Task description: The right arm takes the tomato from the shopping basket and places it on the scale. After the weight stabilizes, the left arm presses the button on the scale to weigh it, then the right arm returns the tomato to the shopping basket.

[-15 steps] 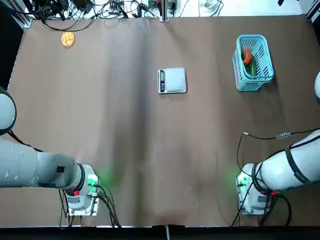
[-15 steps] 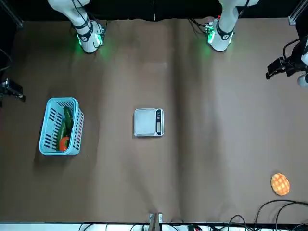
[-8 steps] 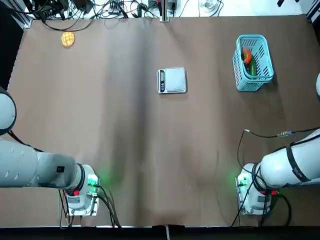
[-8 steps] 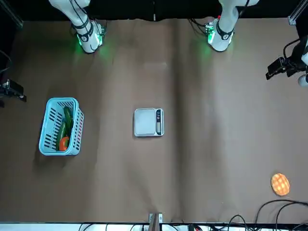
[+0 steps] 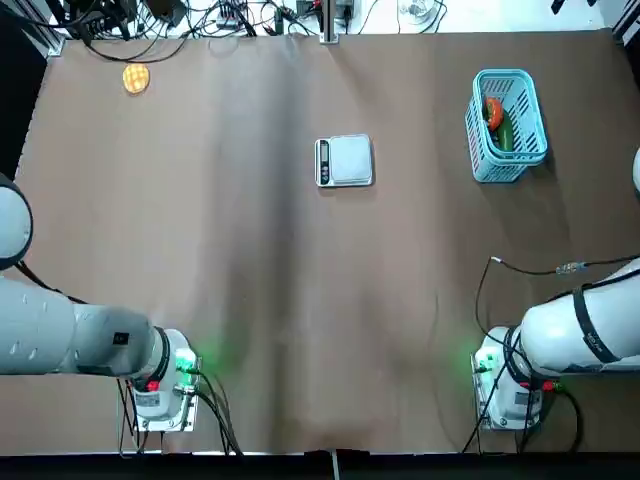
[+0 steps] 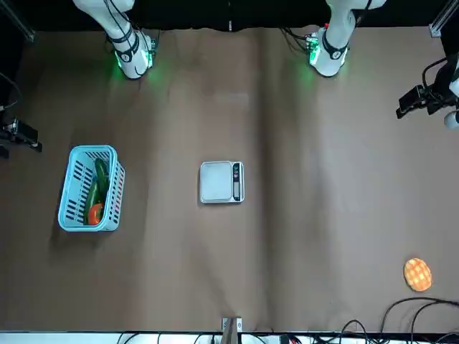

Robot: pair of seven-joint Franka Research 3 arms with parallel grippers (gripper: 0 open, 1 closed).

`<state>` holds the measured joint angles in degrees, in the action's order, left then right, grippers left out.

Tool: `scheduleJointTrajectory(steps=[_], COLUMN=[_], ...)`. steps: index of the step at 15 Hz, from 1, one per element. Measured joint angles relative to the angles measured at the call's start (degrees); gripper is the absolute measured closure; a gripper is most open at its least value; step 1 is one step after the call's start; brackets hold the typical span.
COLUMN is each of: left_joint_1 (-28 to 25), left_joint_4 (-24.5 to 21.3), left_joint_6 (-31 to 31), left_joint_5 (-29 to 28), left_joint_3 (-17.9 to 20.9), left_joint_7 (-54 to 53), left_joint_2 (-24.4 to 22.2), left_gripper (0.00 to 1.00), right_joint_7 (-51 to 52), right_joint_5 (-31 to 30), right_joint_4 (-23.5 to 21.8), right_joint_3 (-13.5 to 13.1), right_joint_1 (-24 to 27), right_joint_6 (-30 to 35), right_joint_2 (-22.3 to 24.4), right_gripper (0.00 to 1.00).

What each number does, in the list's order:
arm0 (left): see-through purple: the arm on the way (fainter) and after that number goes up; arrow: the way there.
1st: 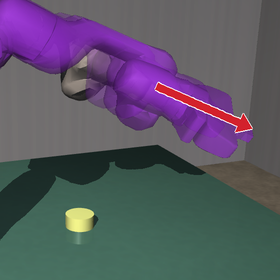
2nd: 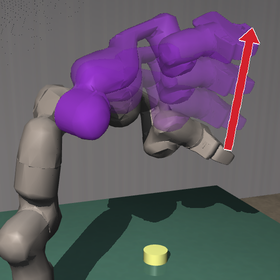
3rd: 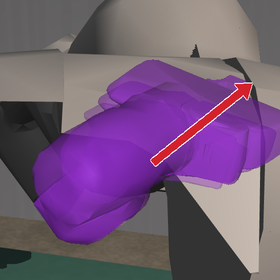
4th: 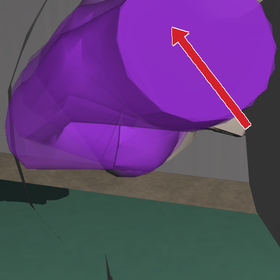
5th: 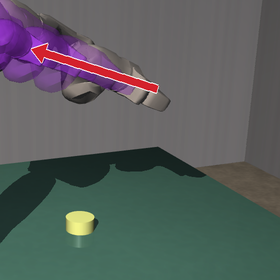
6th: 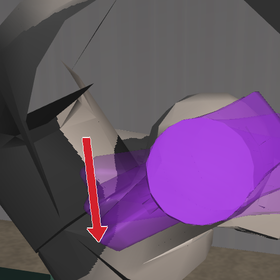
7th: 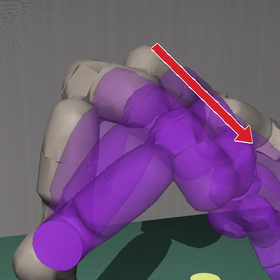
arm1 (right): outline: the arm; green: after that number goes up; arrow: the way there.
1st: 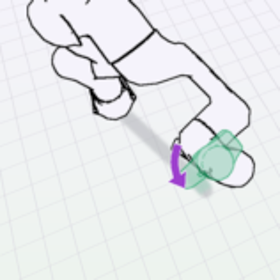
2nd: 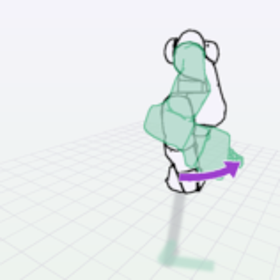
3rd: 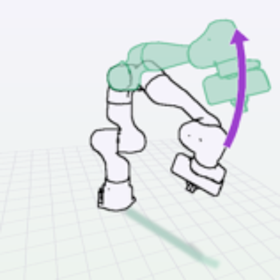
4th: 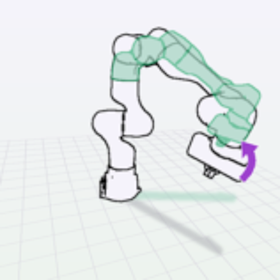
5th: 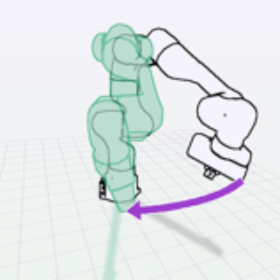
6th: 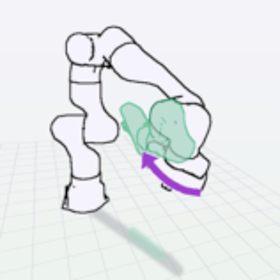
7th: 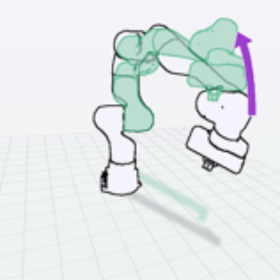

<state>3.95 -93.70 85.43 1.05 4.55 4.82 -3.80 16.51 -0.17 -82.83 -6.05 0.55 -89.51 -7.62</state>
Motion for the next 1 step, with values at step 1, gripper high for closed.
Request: scheduleJointTrajectory(steps=[1], left_joint_1=[0.00], left_joint_4=[0.00], left_joint_6=[0.00], left_joint_5=[0.00], left_joint_3=[0.00], left_joint_7=[0.00], left_joint_2=[0.00], left_gripper=[0.00], right_joint_7=[-0.42], right_joint_5=[-0.04], right_joint_4=[0.00], right_joint_3=[0.00], right_joint_1=[0.00], right_joint_6=[0.03], right_joint_2=[0.00], right_gripper=[0.00])
